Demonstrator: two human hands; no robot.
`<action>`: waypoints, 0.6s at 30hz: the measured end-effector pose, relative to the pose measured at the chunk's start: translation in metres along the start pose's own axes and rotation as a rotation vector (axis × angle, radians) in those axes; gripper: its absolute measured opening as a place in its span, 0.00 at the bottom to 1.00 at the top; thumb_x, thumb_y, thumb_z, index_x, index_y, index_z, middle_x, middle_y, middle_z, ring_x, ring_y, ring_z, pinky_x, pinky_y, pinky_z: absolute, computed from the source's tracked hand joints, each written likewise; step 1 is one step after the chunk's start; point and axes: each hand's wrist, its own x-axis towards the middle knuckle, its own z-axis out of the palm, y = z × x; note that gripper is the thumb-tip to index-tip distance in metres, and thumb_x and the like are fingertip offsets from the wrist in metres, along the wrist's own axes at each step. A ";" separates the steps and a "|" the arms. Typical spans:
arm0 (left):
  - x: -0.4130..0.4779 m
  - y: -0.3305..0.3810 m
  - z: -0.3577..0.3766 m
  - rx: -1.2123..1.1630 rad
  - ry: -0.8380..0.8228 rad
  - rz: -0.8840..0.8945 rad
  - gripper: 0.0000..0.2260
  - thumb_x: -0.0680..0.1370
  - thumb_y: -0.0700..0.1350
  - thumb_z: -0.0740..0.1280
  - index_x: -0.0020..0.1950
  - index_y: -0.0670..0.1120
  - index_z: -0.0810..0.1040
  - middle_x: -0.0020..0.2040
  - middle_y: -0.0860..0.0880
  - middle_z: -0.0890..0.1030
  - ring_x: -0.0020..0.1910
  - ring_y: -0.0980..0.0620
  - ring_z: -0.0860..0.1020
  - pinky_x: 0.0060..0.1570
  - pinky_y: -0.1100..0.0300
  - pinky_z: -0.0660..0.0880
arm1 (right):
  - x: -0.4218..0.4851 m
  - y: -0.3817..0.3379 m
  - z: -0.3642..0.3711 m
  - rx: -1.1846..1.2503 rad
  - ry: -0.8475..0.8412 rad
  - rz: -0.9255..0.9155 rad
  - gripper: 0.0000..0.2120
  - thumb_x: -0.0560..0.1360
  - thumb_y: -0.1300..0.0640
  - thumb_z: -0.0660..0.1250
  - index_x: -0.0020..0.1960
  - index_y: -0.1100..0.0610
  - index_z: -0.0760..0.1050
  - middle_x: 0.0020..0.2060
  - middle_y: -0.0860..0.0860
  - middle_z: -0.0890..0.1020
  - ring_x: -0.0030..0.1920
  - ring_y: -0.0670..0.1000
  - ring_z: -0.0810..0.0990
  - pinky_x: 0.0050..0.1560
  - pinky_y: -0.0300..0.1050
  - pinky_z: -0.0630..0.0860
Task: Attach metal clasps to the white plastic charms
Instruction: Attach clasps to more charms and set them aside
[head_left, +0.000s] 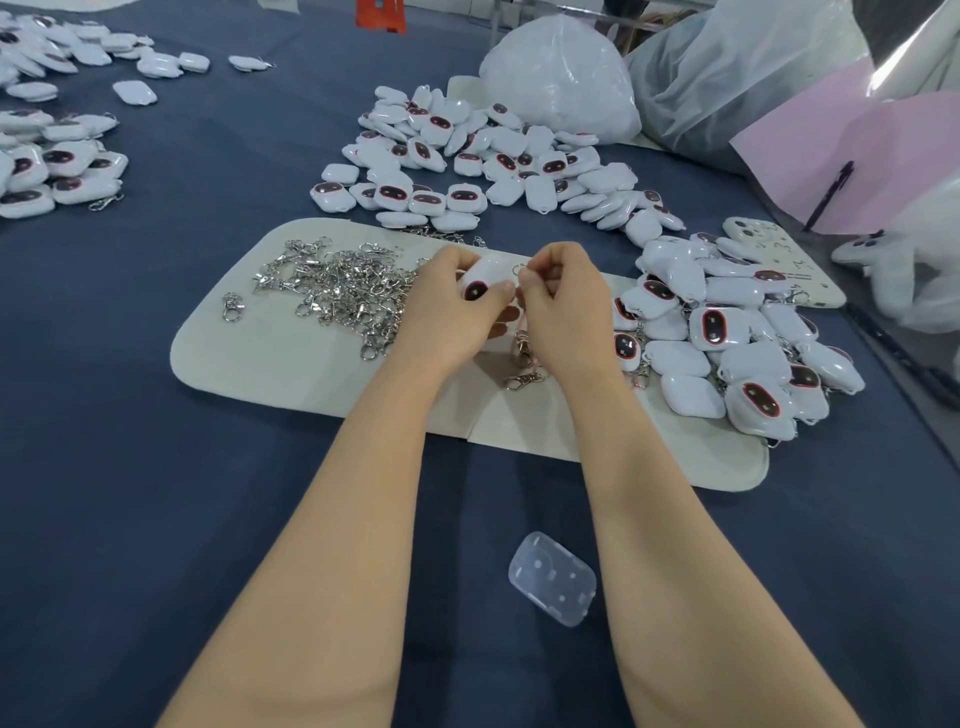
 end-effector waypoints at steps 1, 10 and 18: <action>0.000 0.000 -0.001 0.025 -0.011 0.013 0.07 0.77 0.38 0.68 0.46 0.47 0.71 0.41 0.48 0.79 0.31 0.58 0.81 0.36 0.61 0.81 | 0.000 0.000 0.000 -0.011 0.001 -0.003 0.04 0.77 0.64 0.61 0.48 0.56 0.70 0.37 0.42 0.74 0.41 0.46 0.74 0.43 0.34 0.70; 0.004 -0.005 0.002 0.142 0.028 -0.001 0.07 0.76 0.42 0.65 0.46 0.51 0.67 0.42 0.52 0.76 0.28 0.60 0.77 0.42 0.52 0.79 | -0.003 -0.005 0.005 -0.067 -0.034 -0.044 0.03 0.77 0.64 0.62 0.50 0.58 0.71 0.43 0.49 0.77 0.45 0.49 0.75 0.50 0.45 0.74; 0.006 -0.008 0.000 0.146 0.031 -0.043 0.08 0.75 0.43 0.64 0.44 0.53 0.66 0.41 0.49 0.76 0.37 0.48 0.76 0.51 0.43 0.77 | -0.005 -0.006 0.005 -0.096 -0.101 -0.087 0.05 0.77 0.65 0.60 0.46 0.57 0.69 0.39 0.52 0.76 0.38 0.54 0.74 0.43 0.50 0.74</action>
